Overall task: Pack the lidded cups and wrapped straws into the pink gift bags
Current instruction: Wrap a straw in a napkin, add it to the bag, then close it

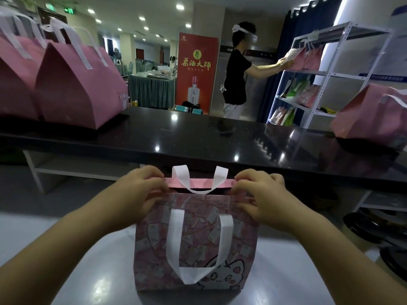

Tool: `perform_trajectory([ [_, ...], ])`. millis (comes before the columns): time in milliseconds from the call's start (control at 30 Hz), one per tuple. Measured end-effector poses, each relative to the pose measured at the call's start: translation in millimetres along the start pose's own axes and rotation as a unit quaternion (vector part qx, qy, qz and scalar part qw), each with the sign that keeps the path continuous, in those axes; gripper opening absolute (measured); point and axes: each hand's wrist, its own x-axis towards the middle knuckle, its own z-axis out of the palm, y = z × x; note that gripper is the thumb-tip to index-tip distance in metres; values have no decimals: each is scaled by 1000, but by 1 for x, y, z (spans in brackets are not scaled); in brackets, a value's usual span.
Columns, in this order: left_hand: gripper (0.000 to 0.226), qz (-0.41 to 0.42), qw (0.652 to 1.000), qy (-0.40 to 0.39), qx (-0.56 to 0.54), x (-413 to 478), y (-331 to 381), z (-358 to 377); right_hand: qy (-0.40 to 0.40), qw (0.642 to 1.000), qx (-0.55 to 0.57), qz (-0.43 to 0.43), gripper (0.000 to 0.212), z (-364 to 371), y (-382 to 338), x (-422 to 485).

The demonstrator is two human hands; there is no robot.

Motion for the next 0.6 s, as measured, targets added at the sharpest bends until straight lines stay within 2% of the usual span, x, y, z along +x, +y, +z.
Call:
perform_trajectory([
  [200, 38, 38, 998, 49, -13, 0, -6, 2, 46, 999, -6, -19, 43, 3, 2, -1],
  [400, 43, 124, 989, 80, 19, -3, -6, 2, 124, 990, 58, -42, 37, 8, 0, -8],
  [500, 50, 147, 985, 96, -3, -6, -7, 4, 159, 982, 88, -50, 40, 13, 3, -12],
  [600, 56, 166, 979, 114, -4, -8, -10, 4, 191, 975, 71, -91, 34, 19, 7, -14],
])
